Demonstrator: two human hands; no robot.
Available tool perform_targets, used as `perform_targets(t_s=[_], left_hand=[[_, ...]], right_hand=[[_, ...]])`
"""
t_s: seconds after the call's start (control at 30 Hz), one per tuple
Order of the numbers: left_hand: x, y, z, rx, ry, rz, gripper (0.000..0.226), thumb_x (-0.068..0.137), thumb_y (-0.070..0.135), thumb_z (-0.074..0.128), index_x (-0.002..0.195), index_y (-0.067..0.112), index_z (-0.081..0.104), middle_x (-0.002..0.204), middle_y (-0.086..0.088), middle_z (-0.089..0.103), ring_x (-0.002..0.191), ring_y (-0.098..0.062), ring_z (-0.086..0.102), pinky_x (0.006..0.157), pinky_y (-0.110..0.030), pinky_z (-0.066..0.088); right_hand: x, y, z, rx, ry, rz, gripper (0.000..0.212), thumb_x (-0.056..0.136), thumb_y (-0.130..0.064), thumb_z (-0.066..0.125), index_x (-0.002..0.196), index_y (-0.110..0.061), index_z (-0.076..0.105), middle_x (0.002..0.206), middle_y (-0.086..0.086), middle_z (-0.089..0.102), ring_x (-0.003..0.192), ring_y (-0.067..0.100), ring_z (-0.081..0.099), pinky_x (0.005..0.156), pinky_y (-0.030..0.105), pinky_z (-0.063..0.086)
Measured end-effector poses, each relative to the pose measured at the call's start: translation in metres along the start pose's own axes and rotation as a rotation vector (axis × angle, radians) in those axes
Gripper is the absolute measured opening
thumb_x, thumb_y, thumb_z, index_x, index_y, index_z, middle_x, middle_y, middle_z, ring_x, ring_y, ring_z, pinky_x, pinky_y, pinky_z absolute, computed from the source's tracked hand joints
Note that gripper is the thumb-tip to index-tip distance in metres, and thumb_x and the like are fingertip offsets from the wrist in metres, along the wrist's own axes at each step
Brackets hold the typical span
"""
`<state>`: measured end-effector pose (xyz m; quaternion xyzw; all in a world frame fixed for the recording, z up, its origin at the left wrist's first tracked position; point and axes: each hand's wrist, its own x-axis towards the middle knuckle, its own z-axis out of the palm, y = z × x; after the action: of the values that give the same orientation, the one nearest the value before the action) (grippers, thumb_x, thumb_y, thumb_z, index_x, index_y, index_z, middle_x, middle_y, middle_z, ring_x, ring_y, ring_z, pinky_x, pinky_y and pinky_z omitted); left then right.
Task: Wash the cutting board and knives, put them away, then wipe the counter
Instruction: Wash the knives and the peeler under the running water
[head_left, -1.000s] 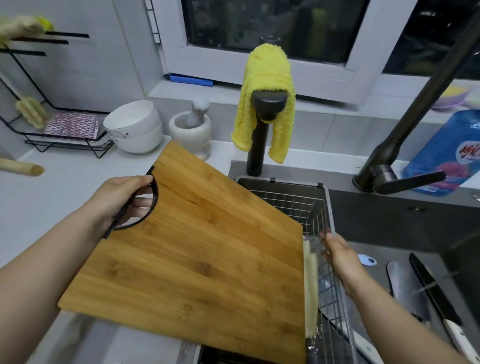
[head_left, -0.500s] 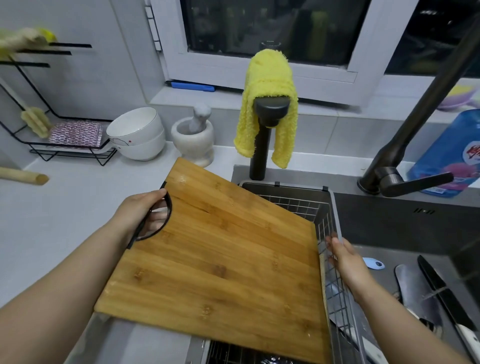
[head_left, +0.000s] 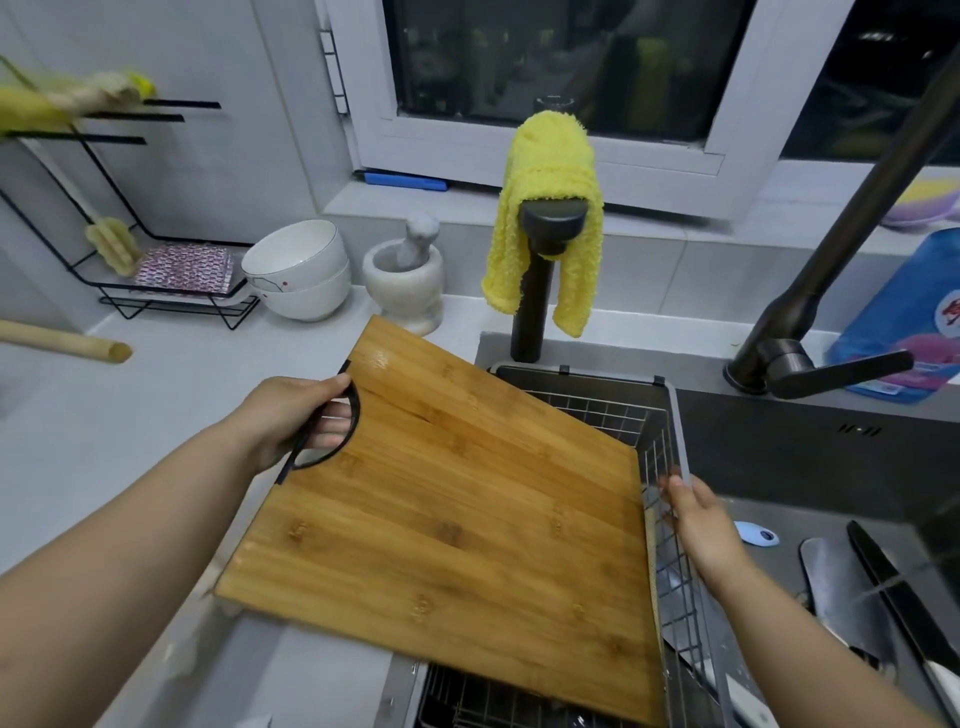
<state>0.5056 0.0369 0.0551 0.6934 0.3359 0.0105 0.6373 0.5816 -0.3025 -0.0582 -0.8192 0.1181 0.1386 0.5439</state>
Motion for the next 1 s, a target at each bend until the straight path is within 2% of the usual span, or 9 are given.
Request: perform_targets(t_s=[0.1, 0.2, 0.3, 0.37, 0.5, 0.6, 0.7, 0.83, 1.0], left_hand=[[-0.009, 0.007, -0.011, -0.002, -0.007, -0.033, 0.021, 0.093, 0.017, 0.05, 0.083, 0.001, 0.058, 0.056, -0.007, 0.069, 0.046, -0.01, 0.066, 0.041, -0.017, 0.051], [-0.023, 0.009, -0.018, 0.114, 0.086, 0.025, 0.017, 0.092, 0.016, 0.051, 0.085, 0.002, 0.057, 0.081, -0.016, 0.066, 0.056, -0.016, 0.067, 0.044, -0.018, 0.053], [-0.039, 0.01, -0.016, 0.286, 0.276, 0.202, 0.017, 0.091, 0.013, 0.052, 0.099, 0.0, 0.059, 0.089, -0.014, 0.062, 0.084, -0.027, 0.059, 0.068, -0.031, 0.052], [-0.055, 0.012, -0.001, 0.373, 0.351, 0.348, 0.013, 0.089, 0.011, 0.053, 0.098, 0.007, 0.061, 0.084, -0.011, 0.064, 0.087, -0.026, 0.059, 0.083, -0.038, 0.048], [-0.104, 0.001, 0.073, 0.422, 0.158, 0.491, 0.013, 0.087, 0.01, 0.056, 0.083, 0.021, 0.06, 0.07, 0.006, 0.063, 0.07, -0.011, 0.058, 0.078, -0.031, 0.043], [-0.136, -0.023, 0.144, 0.45, -0.067, 0.51, 0.024, 0.086, 0.009, 0.058, 0.077, 0.031, 0.057, 0.074, 0.011, 0.062, 0.076, -0.01, 0.06, 0.073, -0.019, 0.047], [-0.156, -0.05, 0.21, 0.557, -0.216, 0.508, 0.016, 0.089, 0.015, 0.055, 0.099, 0.024, 0.063, 0.086, 0.015, 0.06, 0.085, -0.004, 0.056, 0.075, -0.011, 0.043], [-0.164, -0.071, 0.277, 0.753, -0.225, 0.576, 0.03, 0.092, 0.02, 0.049, 0.121, 0.017, 0.056, 0.124, 0.0, 0.058, 0.113, -0.012, 0.052, 0.088, -0.016, 0.035], [-0.149, -0.085, 0.327, 1.074, -0.136, 0.66, 0.048, 0.094, 0.029, 0.043, 0.14, 0.021, 0.032, 0.154, 0.002, 0.017, 0.142, -0.013, 0.015, 0.114, -0.024, 0.013]], right_hand=[[-0.002, -0.002, 0.0, -0.008, 0.02, -0.034, 0.045, 0.099, -0.027, 0.034, 0.142, -0.016, 0.032, 0.137, 0.013, 0.047, 0.126, 0.031, 0.044, 0.105, 0.045, 0.037], [-0.006, -0.006, -0.001, -0.051, 0.055, -0.042, 0.047, 0.098, -0.028, 0.036, 0.143, -0.014, 0.029, 0.14, 0.015, 0.044, 0.127, 0.033, 0.043, 0.105, 0.046, 0.036], [-0.015, -0.009, -0.005, -0.044, 0.068, -0.049, 0.047, 0.098, -0.028, 0.037, 0.141, -0.009, 0.031, 0.14, 0.016, 0.044, 0.127, 0.033, 0.042, 0.105, 0.045, 0.034], [-0.023, -0.009, -0.011, -0.049, 0.052, -0.075, 0.043, 0.098, -0.025, 0.038, 0.137, -0.006, 0.037, 0.136, 0.016, 0.048, 0.125, 0.031, 0.044, 0.103, 0.04, 0.035], [-0.04, 0.005, -0.04, -0.108, -0.097, -0.093, 0.024, 0.095, -0.014, 0.045, 0.115, -0.005, 0.057, 0.113, 0.01, 0.058, 0.11, 0.027, 0.054, 0.092, 0.032, 0.041], [-0.045, 0.026, -0.078, -0.111, -0.203, -0.072, 0.018, 0.095, -0.007, 0.044, 0.085, -0.015, 0.058, 0.09, 0.01, 0.059, 0.073, 0.017, 0.055, 0.067, 0.022, 0.043], [-0.049, 0.048, -0.124, -0.12, -0.249, -0.024, 0.02, 0.095, -0.006, 0.043, 0.081, -0.015, 0.055, 0.073, 0.0, 0.058, 0.06, 0.009, 0.051, 0.053, 0.012, 0.039], [-0.047, 0.079, -0.194, -0.134, -0.216, 0.035, 0.018, 0.093, -0.002, 0.046, 0.082, -0.011, 0.056, 0.069, 0.0, 0.058, 0.049, 0.003, 0.052, 0.048, 0.01, 0.039], [-0.031, 0.119, -0.271, -0.208, -0.148, 0.128, 0.028, 0.091, 0.003, 0.047, 0.069, -0.013, 0.054, 0.064, 0.002, 0.053, 0.041, 0.002, 0.05, 0.037, 0.006, 0.033]])
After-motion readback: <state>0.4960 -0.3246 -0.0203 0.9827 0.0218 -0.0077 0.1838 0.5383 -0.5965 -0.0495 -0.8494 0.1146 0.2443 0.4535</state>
